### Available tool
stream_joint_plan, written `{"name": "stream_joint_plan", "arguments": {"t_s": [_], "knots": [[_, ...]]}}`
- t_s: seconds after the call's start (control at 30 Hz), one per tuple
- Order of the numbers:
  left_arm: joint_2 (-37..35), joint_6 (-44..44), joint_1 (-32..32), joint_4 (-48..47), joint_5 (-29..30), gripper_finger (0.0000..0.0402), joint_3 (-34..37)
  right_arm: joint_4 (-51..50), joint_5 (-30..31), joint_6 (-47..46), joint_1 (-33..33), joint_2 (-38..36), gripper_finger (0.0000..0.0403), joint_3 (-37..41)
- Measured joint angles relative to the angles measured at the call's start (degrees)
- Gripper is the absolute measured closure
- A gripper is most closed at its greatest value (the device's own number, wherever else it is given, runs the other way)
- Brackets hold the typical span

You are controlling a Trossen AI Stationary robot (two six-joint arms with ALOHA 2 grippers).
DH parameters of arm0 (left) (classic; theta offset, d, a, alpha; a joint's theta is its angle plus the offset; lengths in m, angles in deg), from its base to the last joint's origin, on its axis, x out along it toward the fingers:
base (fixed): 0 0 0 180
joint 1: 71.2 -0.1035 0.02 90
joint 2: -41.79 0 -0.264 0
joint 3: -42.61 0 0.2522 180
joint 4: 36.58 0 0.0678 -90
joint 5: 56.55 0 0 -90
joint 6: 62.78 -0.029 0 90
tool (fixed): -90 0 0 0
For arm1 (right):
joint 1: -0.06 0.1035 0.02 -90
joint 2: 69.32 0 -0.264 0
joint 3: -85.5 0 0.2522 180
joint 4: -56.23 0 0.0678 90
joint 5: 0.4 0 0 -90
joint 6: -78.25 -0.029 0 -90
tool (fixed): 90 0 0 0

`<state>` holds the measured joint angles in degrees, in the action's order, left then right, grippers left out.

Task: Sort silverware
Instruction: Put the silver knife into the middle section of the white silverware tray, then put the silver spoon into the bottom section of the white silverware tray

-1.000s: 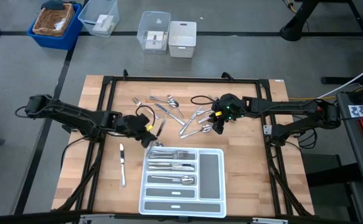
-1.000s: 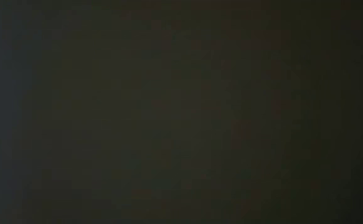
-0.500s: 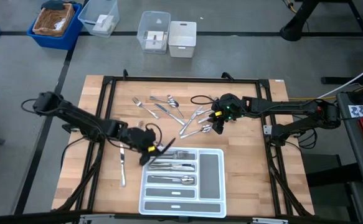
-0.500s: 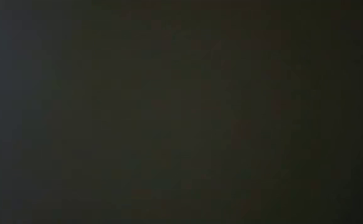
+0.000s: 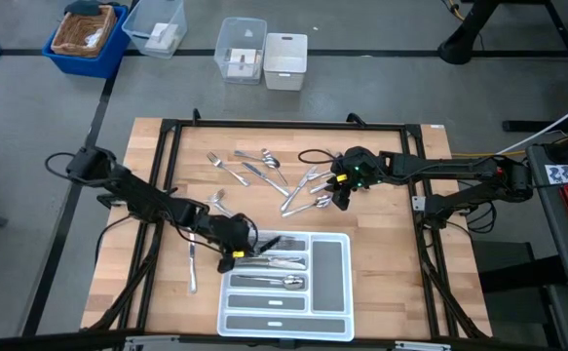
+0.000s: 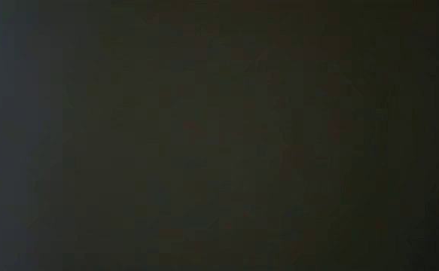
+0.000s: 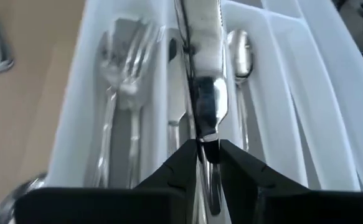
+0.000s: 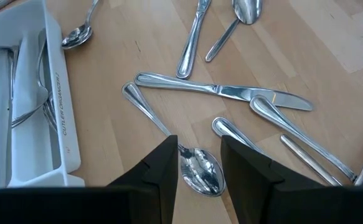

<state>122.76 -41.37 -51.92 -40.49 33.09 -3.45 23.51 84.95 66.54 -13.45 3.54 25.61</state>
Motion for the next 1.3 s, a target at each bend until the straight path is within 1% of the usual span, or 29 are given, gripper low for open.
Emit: {"name": "stream_joint_plan", "arguments": {"t_s": [0.1, 0.27, 0.37, 0.43, 0.57, 0.67, 0.97, 1.17, 1.3], "knots": [[1.42, -2.29, 0.02, 2.78, -0.19, 0.0339, 0.05, 0.02, 1.5, -0.01, -0.01, 0.0, 0.0279, 0.0], [2.08, -2.6, 0.18, 2.57, -0.17, 0.0329, 0.05, 0.08, 2.72, -0.02, -0.01, 0.0, 0.0279, 0.0], [2.07, -3.64, 0.24, 2.7, -0.26, 0.0322, 0.05, 1.76, 2.72, -0.02, 0.0, 0.03, 0.0279, 0.0], [1.88, -2.06, 0.22, 2.74, -0.25, 0.032, 0.05, 4.35, 2.6, -0.02, -0.02, 0.35, 0.0279, 0.0], [0.92, 5.79, -0.59, 3.1, -0.16, 0.0324, 0.07, 9.25, 2.09, 1.51, 0.0, 1.79, 0.0278, -0.02], [-0.87, 9.48, -1.33, 2.91, -0.13, 0.0331, 0.07, 10.14, 1.56, 5.99, -0.01, 3.74, 0.0279, -0.02], [-6.92, 9.92, -2.72, 2.26, -0.04, 0.0343, 0.07, 10.48, 0.36, 14.83, 0.0, 12.49, 0.0279, -0.02], [-8.3, 9.99, -3.96, 1.04, 0.22, 0.0343, 0.07, 13.02, -5.36, 16.7, 0.07, 17.44, 0.0279, 0.0], [-8.28, 10.5, -4.96, -0.07, 0.48, 0.0343, 0.07, 14.42, -5.97, 16.79, 0.07, 19.45, 0.0279, 0.0]]}}
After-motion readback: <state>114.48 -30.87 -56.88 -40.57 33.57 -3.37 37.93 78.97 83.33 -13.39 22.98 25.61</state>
